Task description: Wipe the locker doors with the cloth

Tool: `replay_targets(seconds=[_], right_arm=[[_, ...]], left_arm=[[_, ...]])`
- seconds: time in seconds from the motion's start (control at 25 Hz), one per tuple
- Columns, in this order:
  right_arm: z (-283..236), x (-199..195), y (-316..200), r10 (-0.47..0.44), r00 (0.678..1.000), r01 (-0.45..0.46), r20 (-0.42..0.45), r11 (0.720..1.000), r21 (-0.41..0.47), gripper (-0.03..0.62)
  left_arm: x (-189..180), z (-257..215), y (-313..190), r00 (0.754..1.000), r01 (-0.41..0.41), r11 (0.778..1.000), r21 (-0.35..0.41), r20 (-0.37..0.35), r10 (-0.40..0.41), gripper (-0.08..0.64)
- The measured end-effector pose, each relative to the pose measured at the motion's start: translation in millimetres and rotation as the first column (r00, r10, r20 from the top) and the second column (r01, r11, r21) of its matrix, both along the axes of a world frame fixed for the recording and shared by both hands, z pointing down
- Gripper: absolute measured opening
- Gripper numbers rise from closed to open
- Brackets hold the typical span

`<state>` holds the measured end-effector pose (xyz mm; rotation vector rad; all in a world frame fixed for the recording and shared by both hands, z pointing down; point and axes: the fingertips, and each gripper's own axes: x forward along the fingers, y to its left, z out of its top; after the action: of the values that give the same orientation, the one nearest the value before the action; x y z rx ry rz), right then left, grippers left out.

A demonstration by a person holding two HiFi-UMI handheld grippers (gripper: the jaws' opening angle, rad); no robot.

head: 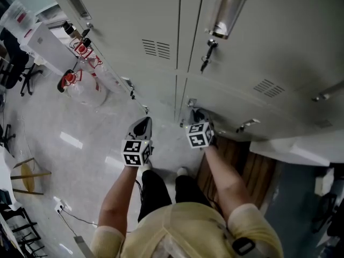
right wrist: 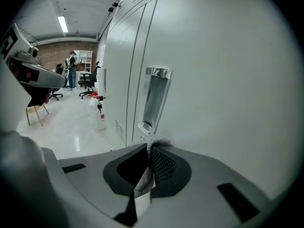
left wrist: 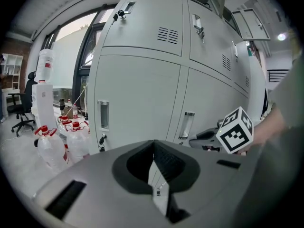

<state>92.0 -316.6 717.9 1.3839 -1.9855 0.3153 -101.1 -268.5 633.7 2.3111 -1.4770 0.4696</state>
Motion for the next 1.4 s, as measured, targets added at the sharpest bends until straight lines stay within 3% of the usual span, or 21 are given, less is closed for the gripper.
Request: replay_targets(seconds=[0.92, 1.4], right_arm=[[-7, 122, 36, 0.180, 0.983, -0.179, -0.044, 0.983, 0.030, 0.005], [-24, 161, 61, 0.241, 0.969, -0.239, -0.044, 0.969, 0.057, 0.005]], left_arm=[[89, 0, 4, 0.989, -0.143, 0.990, -0.018, -0.024, 0.143, 0.002], [120, -9, 15, 0.981, -0.189, 0.982, 0.000, -0.030, 0.189, 0.002]])
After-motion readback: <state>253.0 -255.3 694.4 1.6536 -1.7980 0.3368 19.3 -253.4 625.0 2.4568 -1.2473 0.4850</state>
